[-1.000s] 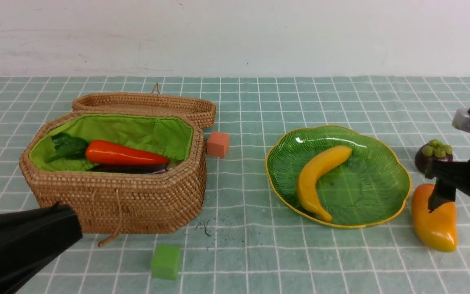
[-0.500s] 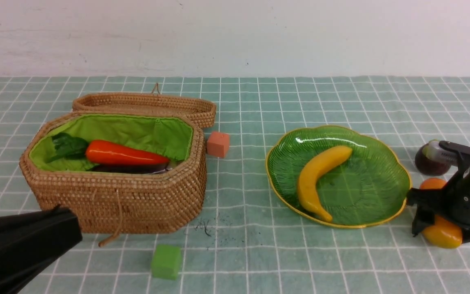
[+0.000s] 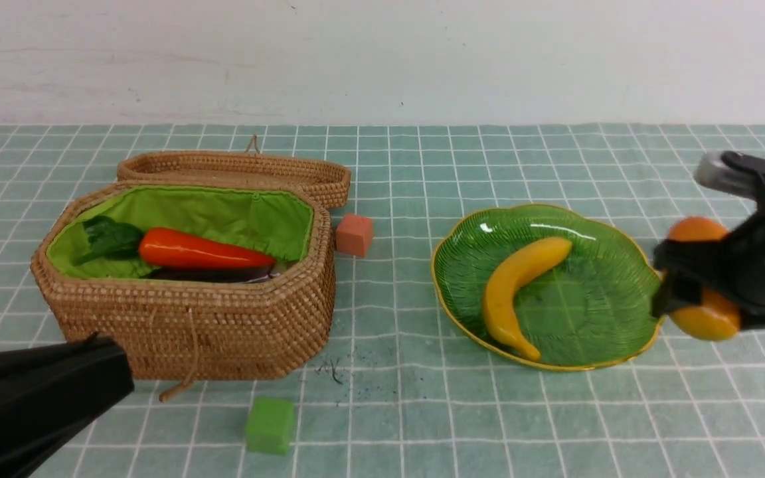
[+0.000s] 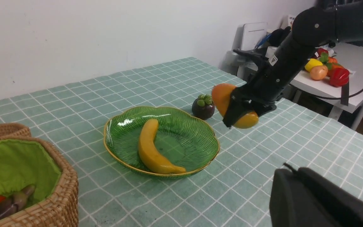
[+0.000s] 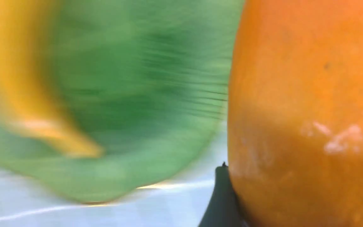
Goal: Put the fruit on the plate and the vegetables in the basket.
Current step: Use the right arm to grab a mango and put it into the right plate
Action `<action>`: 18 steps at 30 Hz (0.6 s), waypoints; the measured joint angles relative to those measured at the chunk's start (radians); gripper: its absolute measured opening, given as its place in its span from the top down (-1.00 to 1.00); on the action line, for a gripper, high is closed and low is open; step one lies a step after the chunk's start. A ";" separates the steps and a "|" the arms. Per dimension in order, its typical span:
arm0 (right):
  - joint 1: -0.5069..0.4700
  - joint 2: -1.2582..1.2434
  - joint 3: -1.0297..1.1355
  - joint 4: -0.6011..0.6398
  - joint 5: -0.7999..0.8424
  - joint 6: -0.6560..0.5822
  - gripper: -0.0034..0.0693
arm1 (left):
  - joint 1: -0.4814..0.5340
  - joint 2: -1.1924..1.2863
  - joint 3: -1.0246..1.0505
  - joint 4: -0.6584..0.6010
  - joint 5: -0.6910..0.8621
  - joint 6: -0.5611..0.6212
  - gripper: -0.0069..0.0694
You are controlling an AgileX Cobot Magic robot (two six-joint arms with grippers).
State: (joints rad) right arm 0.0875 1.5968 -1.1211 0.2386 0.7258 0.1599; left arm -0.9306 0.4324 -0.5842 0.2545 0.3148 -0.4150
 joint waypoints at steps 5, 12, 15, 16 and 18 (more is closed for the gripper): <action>0.098 0.106 0.000 0.095 -0.187 -0.063 -0.51 | 0.000 0.000 0.000 0.000 -0.005 0.000 0.78; 0.103 0.148 -0.003 0.096 -0.191 -0.076 -0.88 | 0.000 0.000 0.000 0.000 -0.008 0.000 0.78; 0.090 0.111 -0.025 0.082 -0.114 -0.076 -0.96 | 0.000 0.000 0.000 0.000 -0.010 0.000 0.78; 0.083 0.094 -0.042 0.073 -0.072 -0.076 -0.96 | 0.000 0.000 0.000 0.000 -0.012 0.000 0.78; 0.049 0.043 -0.088 0.030 0.029 -0.076 -0.93 | 0.000 0.000 0.000 0.000 -0.019 0.000 0.78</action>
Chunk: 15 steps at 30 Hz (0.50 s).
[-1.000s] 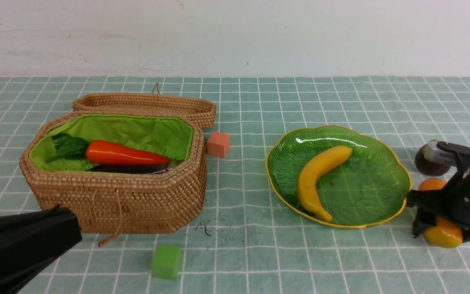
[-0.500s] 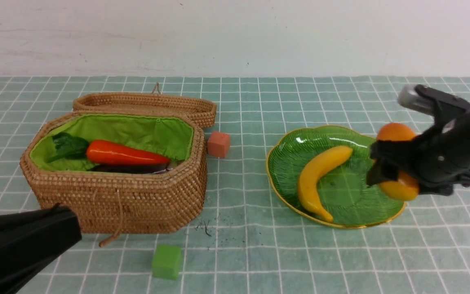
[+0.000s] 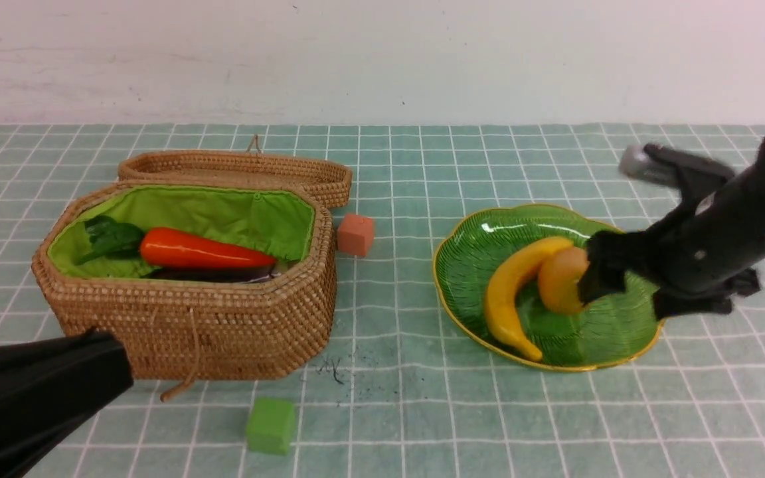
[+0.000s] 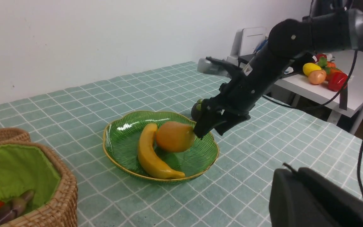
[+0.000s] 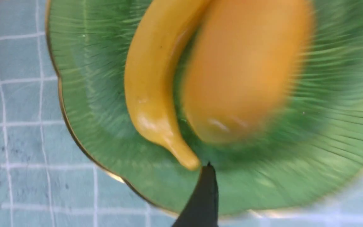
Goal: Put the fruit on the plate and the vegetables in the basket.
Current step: Use the right arm to grab a mango and put it into the right plate, then use the right arm to grab a mangosteen and put it into the right plate
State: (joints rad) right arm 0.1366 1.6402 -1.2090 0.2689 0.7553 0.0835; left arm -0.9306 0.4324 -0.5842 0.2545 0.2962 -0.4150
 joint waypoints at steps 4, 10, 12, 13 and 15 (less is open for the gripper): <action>-0.089 -0.041 -0.084 -0.098 0.100 0.000 -0.79 | 0.000 0.000 0.000 0.001 -0.021 0.000 0.78; -0.258 0.072 -0.166 -0.142 0.030 -0.001 -0.68 | 0.000 0.000 0.000 0.002 -0.039 0.000 0.78; -0.276 0.129 -0.198 -0.133 -0.004 -0.003 -0.70 | 0.000 0.000 0.000 0.002 -0.040 0.000 0.77; -0.279 0.159 -0.214 -0.130 -0.017 -0.003 -0.72 | 0.000 0.000 0.000 0.002 -0.041 0.000 0.77; -0.283 0.210 -0.250 -0.125 -0.037 -0.004 -0.76 | 0.000 0.000 0.000 0.002 -0.041 0.000 0.77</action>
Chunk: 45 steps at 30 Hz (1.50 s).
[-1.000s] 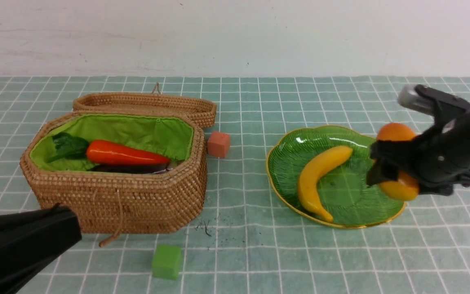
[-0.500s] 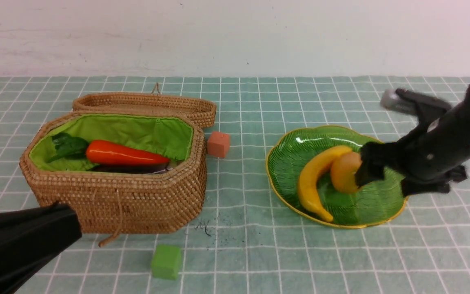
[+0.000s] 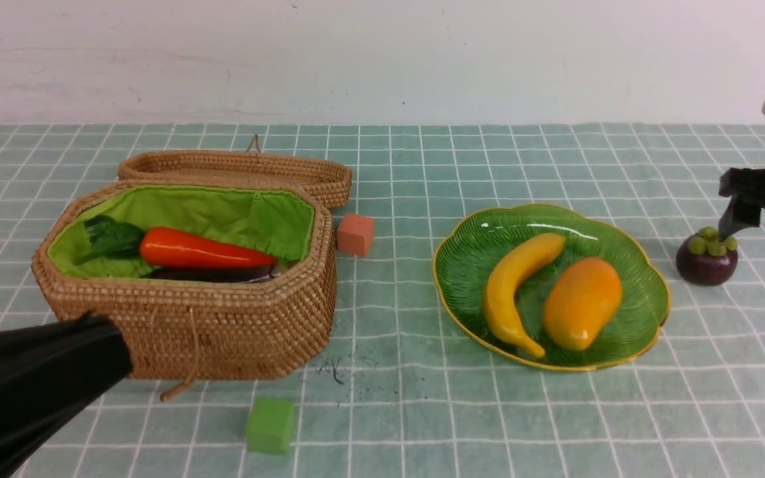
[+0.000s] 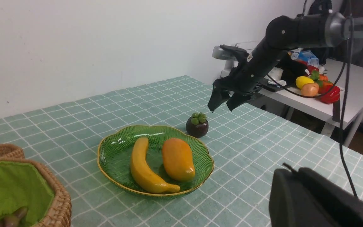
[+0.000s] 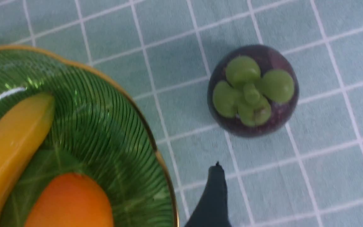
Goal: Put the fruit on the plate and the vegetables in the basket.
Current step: Use the right arm to grab a mangosteen and put it into the right plate
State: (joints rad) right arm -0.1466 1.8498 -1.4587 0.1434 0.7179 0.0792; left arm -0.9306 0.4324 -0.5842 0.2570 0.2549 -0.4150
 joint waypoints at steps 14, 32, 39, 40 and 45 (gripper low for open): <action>-0.002 0.270 -0.152 -0.008 -0.051 -0.002 -0.78 | 0.000 0.000 0.000 0.000 0.007 0.000 0.76; -0.002 0.213 -0.159 -0.002 0.039 -0.070 -0.65 | 0.000 0.000 0.000 0.000 0.007 0.000 0.77; 0.099 0.047 -0.161 0.172 0.182 -0.157 -0.65 | 0.000 0.000 0.000 0.000 0.007 0.000 0.77; 0.133 0.046 -0.161 0.194 0.190 -0.166 -0.65 | 0.000 0.000 0.000 0.000 0.007 0.000 0.77; 0.238 0.104 -0.160 0.208 0.135 -0.182 -0.65 | 0.000 0.000 0.000 0.000 0.019 0.000 0.77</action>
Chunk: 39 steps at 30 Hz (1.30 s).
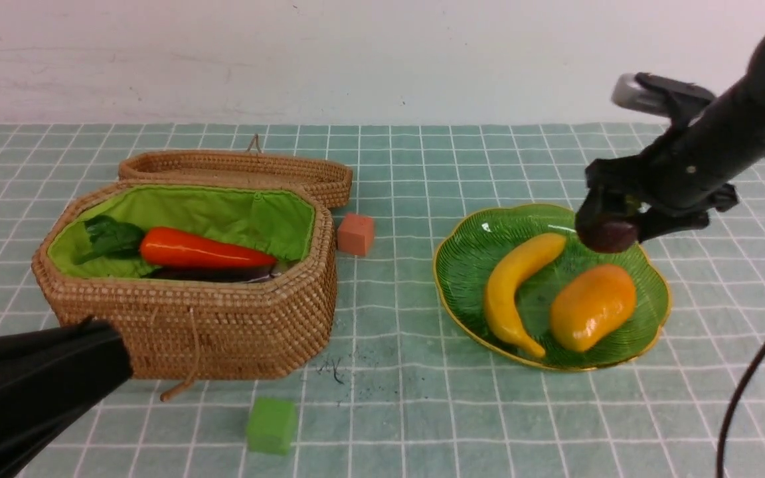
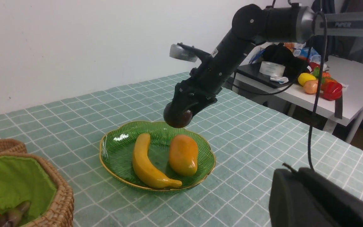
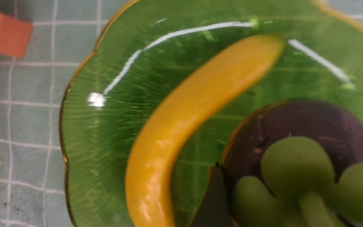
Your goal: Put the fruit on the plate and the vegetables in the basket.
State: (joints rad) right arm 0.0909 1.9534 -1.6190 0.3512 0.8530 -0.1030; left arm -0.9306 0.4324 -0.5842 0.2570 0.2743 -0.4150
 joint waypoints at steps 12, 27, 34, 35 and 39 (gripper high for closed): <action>0.030 0.052 0.000 -0.009 -0.047 0.000 -0.97 | 0.000 0.000 0.000 0.000 0.033 0.000 0.76; 0.029 -0.437 0.095 -0.116 0.297 0.000 0.35 | 0.000 -0.039 0.032 0.056 0.077 -0.050 0.85; 0.029 -0.889 0.435 -0.128 0.320 0.040 0.95 | 0.000 -0.168 0.210 0.125 0.010 -0.100 0.85; 0.029 -0.961 0.492 -0.128 0.320 0.055 0.95 | 0.000 -0.178 0.228 0.133 -0.004 -0.109 0.85; 0.029 -1.262 0.729 -0.128 0.324 0.125 0.94 | 0.000 -0.188 0.287 0.144 -0.044 -0.156 0.85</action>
State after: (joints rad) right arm 0.1202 0.6916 -0.8904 0.2230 1.1775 0.0220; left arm -0.9306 0.2448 -0.2972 0.4014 0.2307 -0.5707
